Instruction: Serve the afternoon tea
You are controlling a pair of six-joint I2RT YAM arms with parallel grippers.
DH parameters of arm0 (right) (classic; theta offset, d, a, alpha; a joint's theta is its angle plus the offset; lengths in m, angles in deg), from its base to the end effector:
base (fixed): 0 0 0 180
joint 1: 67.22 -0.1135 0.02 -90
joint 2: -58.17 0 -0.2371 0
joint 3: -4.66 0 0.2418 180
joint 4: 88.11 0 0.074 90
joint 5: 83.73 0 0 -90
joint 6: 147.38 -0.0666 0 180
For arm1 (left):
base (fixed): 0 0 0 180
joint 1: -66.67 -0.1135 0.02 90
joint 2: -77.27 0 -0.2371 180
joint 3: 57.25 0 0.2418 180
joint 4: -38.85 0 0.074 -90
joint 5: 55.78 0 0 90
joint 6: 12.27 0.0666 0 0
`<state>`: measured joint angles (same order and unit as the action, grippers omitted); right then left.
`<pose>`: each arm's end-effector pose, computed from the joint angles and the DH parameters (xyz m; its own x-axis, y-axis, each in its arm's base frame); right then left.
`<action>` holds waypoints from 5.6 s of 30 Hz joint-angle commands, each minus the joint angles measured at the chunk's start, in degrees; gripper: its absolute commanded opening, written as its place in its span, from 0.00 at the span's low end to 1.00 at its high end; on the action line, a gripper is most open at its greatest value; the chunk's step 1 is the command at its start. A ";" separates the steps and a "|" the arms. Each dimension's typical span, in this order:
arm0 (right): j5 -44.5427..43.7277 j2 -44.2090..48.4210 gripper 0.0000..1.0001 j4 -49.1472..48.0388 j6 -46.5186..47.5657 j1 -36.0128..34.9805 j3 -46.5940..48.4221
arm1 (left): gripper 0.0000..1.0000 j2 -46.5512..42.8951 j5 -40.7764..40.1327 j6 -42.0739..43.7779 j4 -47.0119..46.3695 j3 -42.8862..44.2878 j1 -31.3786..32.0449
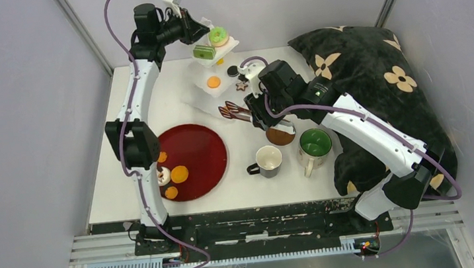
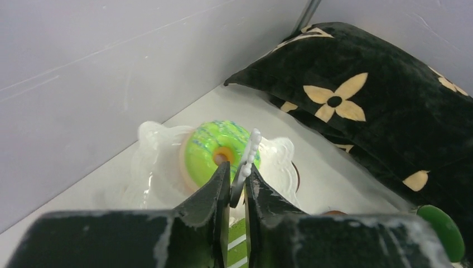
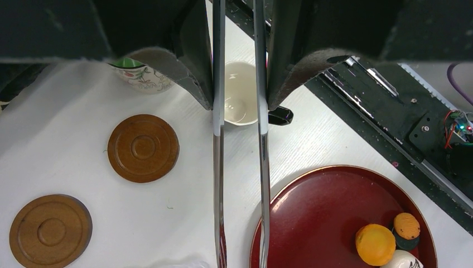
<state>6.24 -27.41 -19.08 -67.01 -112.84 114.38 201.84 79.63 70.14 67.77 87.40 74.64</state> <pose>0.2252 0.2301 0.3496 -0.6062 -0.3803 -0.6985 -0.6218 0.7742 0.1182 0.4895 -0.1164 0.3732 -0.2558 -0.0578 -0.9650 0.7672 0.5953 -0.2390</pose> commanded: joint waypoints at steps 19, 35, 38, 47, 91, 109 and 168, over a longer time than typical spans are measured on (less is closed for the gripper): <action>-1.46 6.35 0.40 -7.54 -3.97 0.19 -5.86 | 0.03 -18.32 -33.51 -4.39 -6.61 -17.82 4.47; -1.46 9.69 0.39 -9.95 -5.36 0.16 -12.82 | 0.03 -19.51 -50.47 -12.70 -7.88 -21.71 9.20; -1.78 10.94 0.38 -10.26 -5.31 0.19 -14.05 | 0.03 -19.98 -51.57 -13.58 -8.01 -22.74 9.78; -1.38 13.35 0.37 -11.56 -6.52 0.19 -16.99 | 0.49 -21.09 -50.68 -14.91 -7.42 -23.33 9.93; 5.45 -12.18 0.47 -26.91 -9.11 -15.79 -12.76 | 0.99 -62.56 -78.82 -23.74 35.72 -53.83 6.97; 8.07 -13.81 0.48 -31.13 -18.76 -15.61 -12.67 | 0.99 -63.67 -85.57 -22.46 36.65 -55.90 6.99; -0.59 -9.36 0.01 -31.45 -27.42 2.24 -14.16 | 0.99 -68.86 -89.70 -18.89 33.18 -57.55 6.98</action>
<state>5.91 -36.11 -44.35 -90.49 -110.99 99.71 134.17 -7.30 49.03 103.63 29.78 81.83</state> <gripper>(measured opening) 0.212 0.990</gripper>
